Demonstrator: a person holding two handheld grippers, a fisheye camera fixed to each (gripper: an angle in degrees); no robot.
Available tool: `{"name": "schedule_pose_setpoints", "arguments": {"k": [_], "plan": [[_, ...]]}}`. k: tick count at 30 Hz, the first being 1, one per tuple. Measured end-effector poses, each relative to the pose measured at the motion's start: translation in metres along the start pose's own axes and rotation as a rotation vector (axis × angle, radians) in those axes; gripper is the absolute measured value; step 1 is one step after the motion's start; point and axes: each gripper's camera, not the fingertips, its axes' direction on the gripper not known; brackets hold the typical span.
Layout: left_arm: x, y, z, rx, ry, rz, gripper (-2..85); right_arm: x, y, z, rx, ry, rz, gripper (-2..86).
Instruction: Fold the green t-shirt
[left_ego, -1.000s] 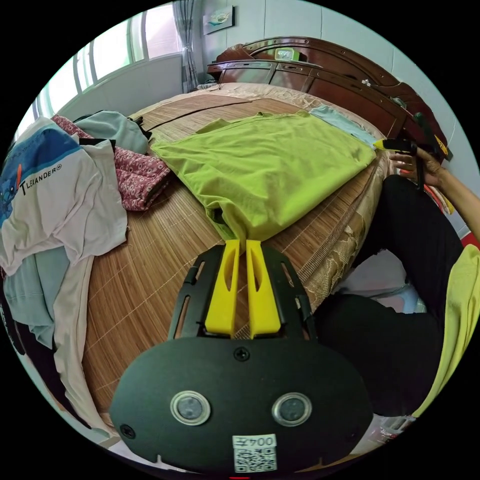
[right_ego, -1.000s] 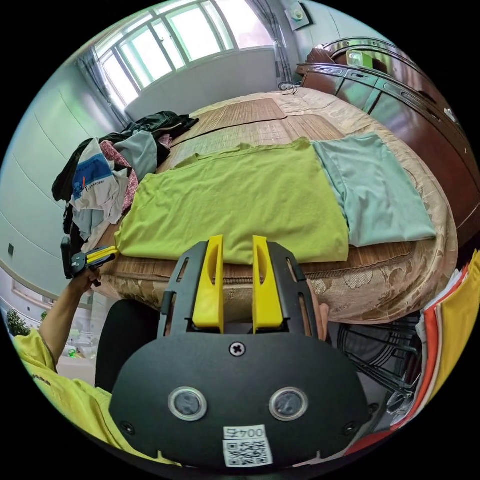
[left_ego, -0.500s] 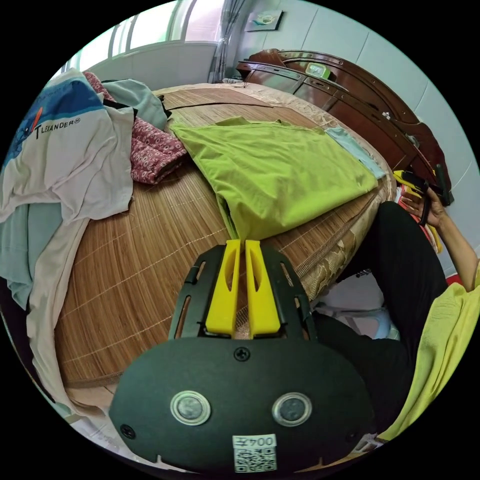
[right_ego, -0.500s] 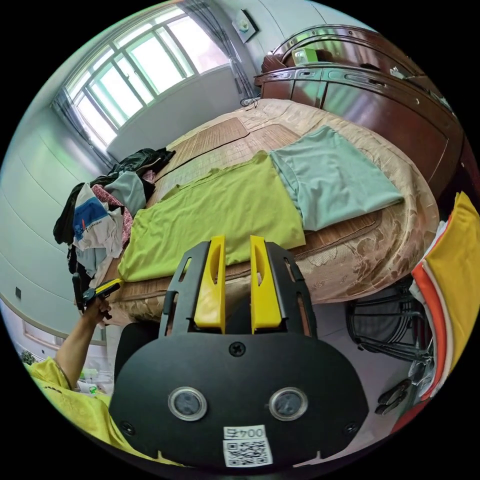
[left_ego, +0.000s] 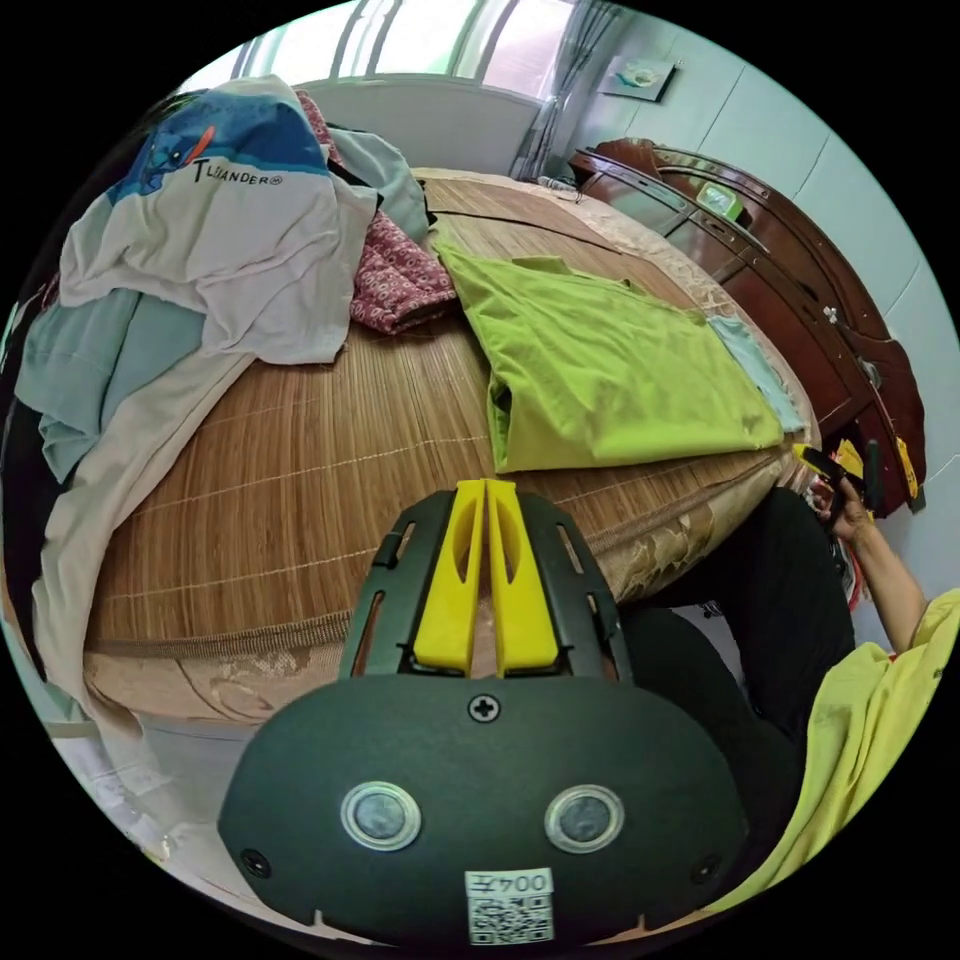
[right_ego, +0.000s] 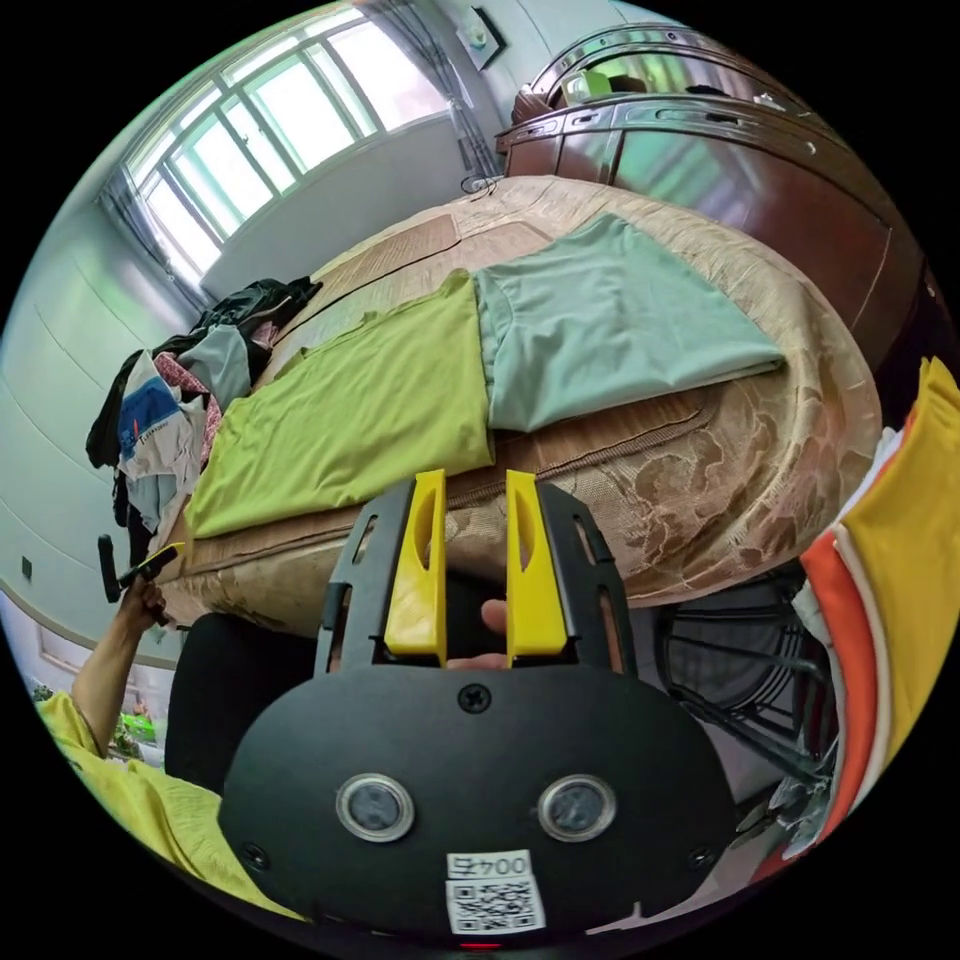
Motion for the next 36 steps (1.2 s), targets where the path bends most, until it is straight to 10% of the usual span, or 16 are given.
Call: {"name": "schedule_pose_setpoints", "arguments": {"k": [36], "plan": [[0.073, 0.009, 0.070, -0.175, 0.093, 0.227, 2.4, 0.008, -0.040, 0.011, -0.322, -0.057, -0.168, 0.6]]}}
